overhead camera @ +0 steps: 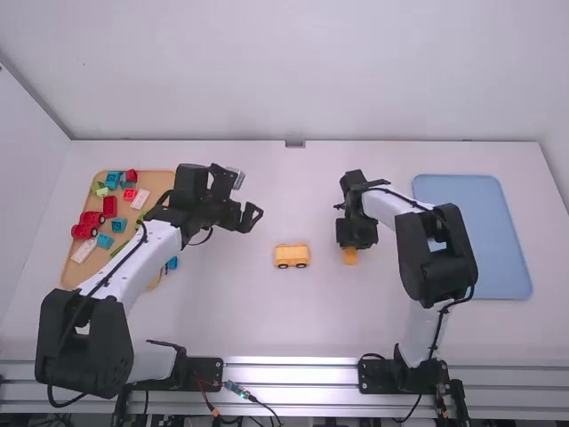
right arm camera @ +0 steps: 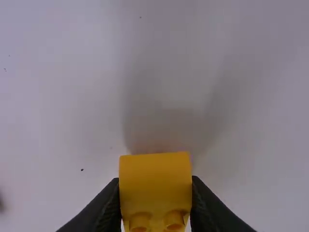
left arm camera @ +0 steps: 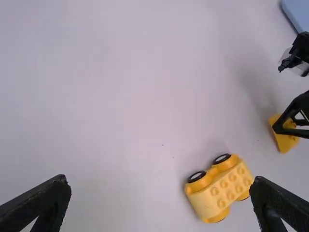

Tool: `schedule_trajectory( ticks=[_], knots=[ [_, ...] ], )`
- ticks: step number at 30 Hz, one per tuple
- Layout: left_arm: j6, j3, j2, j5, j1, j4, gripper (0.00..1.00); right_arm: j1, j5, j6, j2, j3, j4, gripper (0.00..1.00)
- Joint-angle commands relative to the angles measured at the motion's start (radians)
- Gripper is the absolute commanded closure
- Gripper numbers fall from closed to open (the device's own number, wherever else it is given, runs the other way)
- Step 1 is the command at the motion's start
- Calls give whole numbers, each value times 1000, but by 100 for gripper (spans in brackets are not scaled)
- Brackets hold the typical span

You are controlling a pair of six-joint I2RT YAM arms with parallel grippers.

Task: Assemble lego blocks to make yellow taxi

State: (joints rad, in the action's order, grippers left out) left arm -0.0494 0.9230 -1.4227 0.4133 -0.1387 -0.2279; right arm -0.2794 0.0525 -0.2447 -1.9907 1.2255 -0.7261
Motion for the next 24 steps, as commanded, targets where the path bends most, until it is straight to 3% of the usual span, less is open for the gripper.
schedule_trajectory(
  ticks=[1,4,6,9,20,24],
  knots=[
    [0,18,17,2,-5,-3,1,1,-17,-6,-4,-3,24,52],
    [0,18,17,2,-5,-3,1,2,-33,-6,-4,-32,58,34],
    [0,18,17,2,-5,-3,1,5,-29,-3,-4,-46,68,28],
    [0,18,17,2,-5,-2,1,5,-32,-6,-4,-60,69,28],
    [1,18,17,2,-5,-6,1,-4,-76,-127,0,-134,120,63],
    [1,18,17,2,-6,-4,1,-4,-76,-139,0,-140,119,61]
  ],
)
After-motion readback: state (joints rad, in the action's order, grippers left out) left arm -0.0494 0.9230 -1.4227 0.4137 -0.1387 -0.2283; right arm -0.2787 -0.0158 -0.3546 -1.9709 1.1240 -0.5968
